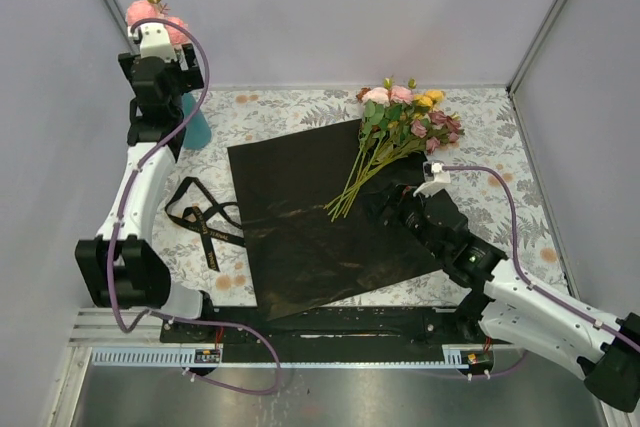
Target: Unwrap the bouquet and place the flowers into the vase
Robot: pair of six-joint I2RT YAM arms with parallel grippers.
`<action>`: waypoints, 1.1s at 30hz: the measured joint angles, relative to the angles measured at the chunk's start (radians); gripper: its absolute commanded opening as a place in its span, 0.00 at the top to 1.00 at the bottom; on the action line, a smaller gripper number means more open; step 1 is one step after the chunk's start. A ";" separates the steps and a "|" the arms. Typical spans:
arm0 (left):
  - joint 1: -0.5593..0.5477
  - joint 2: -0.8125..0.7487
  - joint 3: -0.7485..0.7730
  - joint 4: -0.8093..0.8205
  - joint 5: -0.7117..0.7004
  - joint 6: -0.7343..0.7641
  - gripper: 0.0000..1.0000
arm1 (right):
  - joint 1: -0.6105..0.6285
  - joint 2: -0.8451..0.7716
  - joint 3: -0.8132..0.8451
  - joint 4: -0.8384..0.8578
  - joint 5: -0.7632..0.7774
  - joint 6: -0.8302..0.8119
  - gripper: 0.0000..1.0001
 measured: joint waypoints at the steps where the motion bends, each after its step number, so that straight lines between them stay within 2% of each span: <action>1: -0.002 -0.034 -0.016 -0.023 0.013 -0.021 0.01 | 0.000 0.013 0.002 -0.011 0.014 0.014 0.01; 6: -0.005 -0.240 -0.117 -0.128 0.112 -0.164 0.01 | 0.000 0.103 0.019 -0.043 0.079 0.043 0.01; 11: -0.045 -0.386 -0.153 -0.252 0.283 -0.292 0.01 | -0.024 0.198 0.050 -0.028 0.082 0.043 0.05; 15: -0.089 -0.462 -0.197 -0.340 0.406 -0.352 0.01 | -0.081 0.279 0.064 0.022 0.059 0.052 0.15; 19: -0.094 -0.556 -0.325 -0.407 0.522 -0.399 0.01 | -0.185 0.382 0.064 0.116 -0.012 0.087 0.24; 24: -0.096 -0.659 -0.497 -0.443 0.608 -0.424 0.01 | -0.325 0.541 0.063 0.220 -0.114 0.179 0.44; 27: -0.099 -0.712 -0.592 -0.446 0.613 -0.428 0.01 | -0.368 0.621 0.063 0.288 -0.158 0.237 0.53; 33: -0.100 -0.725 -0.618 -0.452 0.621 -0.428 0.01 | -0.402 0.784 0.103 0.369 -0.250 0.285 0.54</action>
